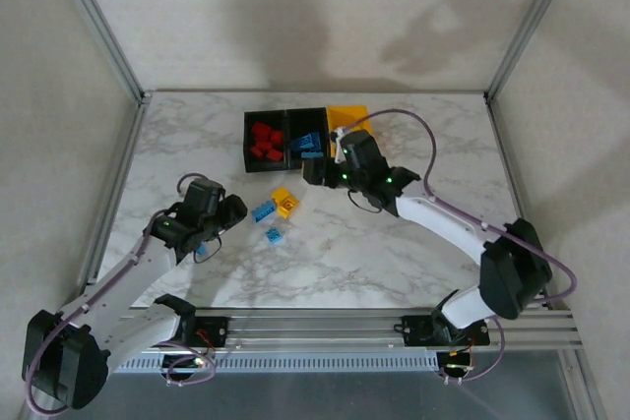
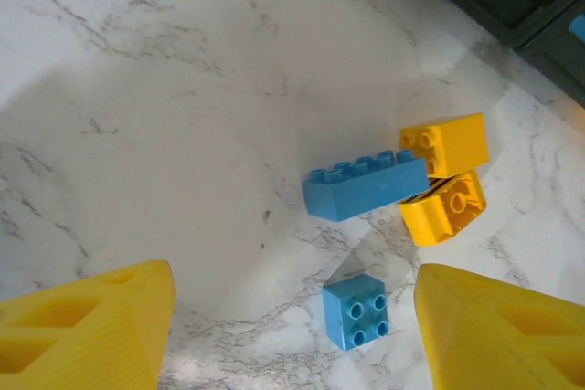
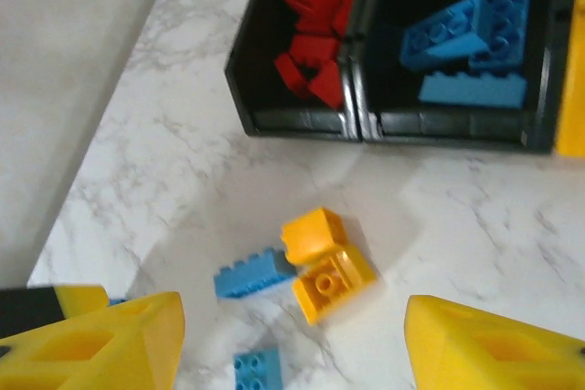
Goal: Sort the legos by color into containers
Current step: Pick up the lego from the center of the table.
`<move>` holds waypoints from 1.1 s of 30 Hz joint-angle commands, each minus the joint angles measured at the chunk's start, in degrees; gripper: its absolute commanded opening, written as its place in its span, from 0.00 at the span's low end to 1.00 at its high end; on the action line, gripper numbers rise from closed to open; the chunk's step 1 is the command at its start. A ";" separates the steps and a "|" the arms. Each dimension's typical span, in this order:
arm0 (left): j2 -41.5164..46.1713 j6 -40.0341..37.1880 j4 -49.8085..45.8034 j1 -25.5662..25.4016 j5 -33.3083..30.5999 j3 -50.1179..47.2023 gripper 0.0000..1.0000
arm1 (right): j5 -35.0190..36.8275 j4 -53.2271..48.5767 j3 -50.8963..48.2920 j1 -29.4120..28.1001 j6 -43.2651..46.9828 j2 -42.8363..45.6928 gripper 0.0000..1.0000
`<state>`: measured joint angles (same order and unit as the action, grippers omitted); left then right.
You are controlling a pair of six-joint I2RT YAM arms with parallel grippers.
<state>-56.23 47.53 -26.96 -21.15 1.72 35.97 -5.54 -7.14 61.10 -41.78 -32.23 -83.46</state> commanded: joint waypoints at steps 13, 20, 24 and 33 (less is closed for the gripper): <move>-17.19 4.15 5.90 -13.19 -5.20 4.59 0.67 | 4.20 -0.69 -16.52 -0.54 -1.90 13.43 0.65; -24.69 5.95 8.19 -18.14 -5.65 6.22 0.73 | 4.96 -0.09 -18.73 -0.50 -3.36 14.65 0.65; -29.18 6.48 8.06 -19.97 -7.08 8.08 0.72 | 5.29 -0.42 -19.41 -0.52 -3.63 14.70 0.65; -34.08 5.81 6.58 -20.86 -9.01 10.60 0.43 | 6.50 -1.33 -21.98 -0.42 -4.42 17.12 0.65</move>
<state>-89.34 52.97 -19.14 -41.50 -4.97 44.86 -0.99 -7.79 40.21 -41.89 -35.79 -67.96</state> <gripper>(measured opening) 0.453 0.649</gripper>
